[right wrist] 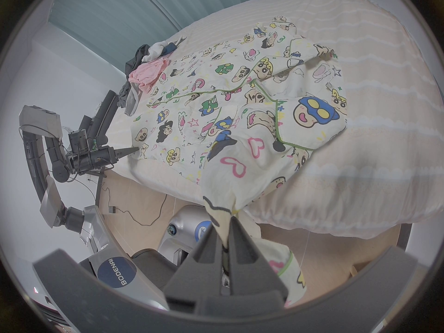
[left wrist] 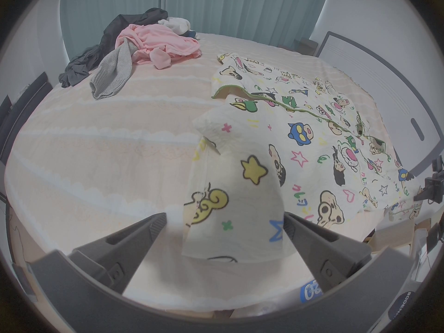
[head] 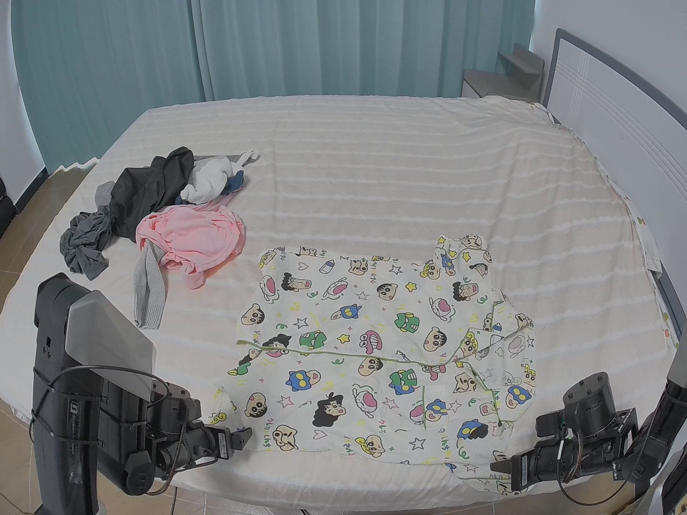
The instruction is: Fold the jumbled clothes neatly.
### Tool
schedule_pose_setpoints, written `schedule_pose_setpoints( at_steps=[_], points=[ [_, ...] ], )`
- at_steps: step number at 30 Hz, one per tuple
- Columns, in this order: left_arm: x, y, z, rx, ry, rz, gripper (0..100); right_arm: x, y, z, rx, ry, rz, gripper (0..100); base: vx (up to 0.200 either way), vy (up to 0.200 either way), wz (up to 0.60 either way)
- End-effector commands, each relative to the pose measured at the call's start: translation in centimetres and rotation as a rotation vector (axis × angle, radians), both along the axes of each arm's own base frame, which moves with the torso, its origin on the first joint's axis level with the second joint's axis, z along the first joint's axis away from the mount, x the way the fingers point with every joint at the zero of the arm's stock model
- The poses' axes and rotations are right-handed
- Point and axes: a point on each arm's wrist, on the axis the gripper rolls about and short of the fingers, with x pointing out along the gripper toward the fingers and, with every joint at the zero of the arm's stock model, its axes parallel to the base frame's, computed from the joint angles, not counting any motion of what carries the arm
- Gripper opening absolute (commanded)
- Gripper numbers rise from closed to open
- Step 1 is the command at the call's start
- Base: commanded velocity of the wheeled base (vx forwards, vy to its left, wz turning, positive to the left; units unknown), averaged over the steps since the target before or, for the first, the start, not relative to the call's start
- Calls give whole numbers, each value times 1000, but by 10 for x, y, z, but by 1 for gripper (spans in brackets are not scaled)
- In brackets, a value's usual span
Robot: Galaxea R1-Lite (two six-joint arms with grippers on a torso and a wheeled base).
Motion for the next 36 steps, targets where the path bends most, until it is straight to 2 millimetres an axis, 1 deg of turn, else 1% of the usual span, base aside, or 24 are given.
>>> schedule_pose_setpoints(
  at_steps=[1,2,12,15,18,22,27,32,34,36],
  points=[
    [5,-2,-4,-7,-12,-2,100,-4,-2,-2,-8,15,1,0,0,0,0],
    [5,-2,-4,-12,-12,-6,0,-4,-2,-2,-8,15,1,0,0,0,0],
    [2,-1,-3,-12,-4,-14,0,-4,-2,-3,-9,22,1,0,0,0,0],
    [-2,0,-2,-7,7,-11,0,-4,-2,-3,-9,22,1,0,0,0,0],
    [-8,2,4,-5,10,-14,0,-4,-2,-3,-11,21,-3,0,0,0,0],
    [-22,1,11,3,40,-37,0,-5,-3,-1,-10,14,-2,0,0,0,0],
    [-22,0,12,4,34,-32,0,-7,-4,-1,-19,34,-1,0,0,0,0],
    [-21,0,23,-18,-7,-33,0,-16,-7,4,-33,65,9,0,0,0,0],
    [-23,0,23,-14,8,-35,0,-18,-8,5,-36,74,14,0,0,0,0],
    [-29,1,20,10,79,-40,0,-21,-9,5,-35,93,26,0,0,0,0]
  ],
)
